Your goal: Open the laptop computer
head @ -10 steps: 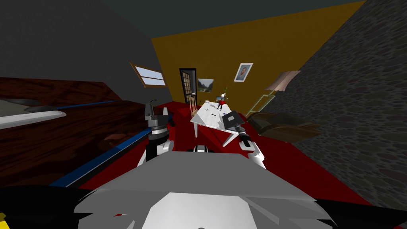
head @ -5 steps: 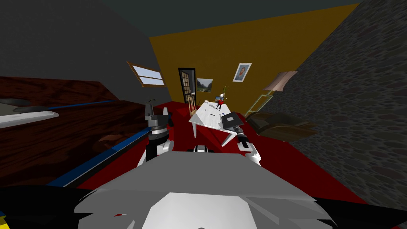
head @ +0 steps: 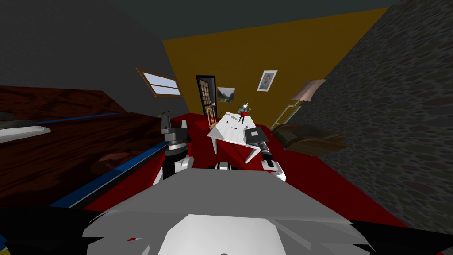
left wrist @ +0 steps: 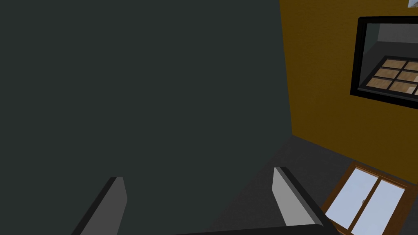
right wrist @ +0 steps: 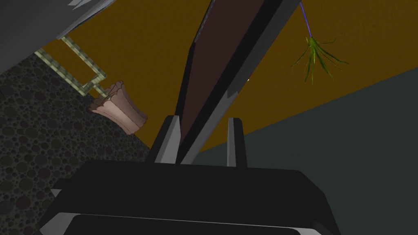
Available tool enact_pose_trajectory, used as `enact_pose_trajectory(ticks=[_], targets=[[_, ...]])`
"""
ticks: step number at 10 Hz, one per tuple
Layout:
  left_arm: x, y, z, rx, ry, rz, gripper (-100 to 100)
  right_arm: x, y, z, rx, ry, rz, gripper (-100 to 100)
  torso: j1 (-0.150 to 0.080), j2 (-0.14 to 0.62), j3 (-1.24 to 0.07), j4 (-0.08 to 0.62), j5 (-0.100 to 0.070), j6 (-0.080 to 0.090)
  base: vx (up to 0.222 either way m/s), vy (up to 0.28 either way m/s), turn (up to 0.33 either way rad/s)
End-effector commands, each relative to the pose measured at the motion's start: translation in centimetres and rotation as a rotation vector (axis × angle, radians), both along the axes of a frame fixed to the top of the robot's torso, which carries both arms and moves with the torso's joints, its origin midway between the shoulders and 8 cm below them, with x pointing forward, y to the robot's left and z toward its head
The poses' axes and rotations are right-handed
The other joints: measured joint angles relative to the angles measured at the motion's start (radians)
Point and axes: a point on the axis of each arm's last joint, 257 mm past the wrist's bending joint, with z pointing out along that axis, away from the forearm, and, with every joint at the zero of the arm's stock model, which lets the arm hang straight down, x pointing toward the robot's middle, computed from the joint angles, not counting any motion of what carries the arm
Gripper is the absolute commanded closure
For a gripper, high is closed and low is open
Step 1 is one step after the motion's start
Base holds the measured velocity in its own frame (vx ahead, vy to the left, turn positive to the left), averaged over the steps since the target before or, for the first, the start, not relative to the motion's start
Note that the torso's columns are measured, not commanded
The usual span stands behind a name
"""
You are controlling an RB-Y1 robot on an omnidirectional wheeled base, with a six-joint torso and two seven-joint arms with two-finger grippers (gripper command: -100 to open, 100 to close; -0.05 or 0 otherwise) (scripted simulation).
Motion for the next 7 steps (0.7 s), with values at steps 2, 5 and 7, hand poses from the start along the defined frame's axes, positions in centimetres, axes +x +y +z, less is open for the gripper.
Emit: enact_pose_trajectory(ticks=[2,5,7], targets=[[0.0,0.0,0.0,0.000,0.000,0.000,0,0.2,0.1,-0.5,0.055,-0.006,-0.002,-100,0.001,-0.001,0.000,0.000,0.000,-0.002,-0.014,-0.029,0.004],[0.0,0.0,0.0,0.000,0.000,0.000,0,1.5,-1.2,1.2,0.051,-0.005,-0.014,-100,0.006,0.015,0.008,0.011,0.009,0.006,-0.074,0.040,0.038],[0.0,0.0,0.0,0.000,0.000,0.000,0,2.3,-2.0,2.4,0.049,-0.006,-0.022,-100,0.005,0.013,0.007,0.011,0.010,0.006,-0.050,0.023,0.038]])
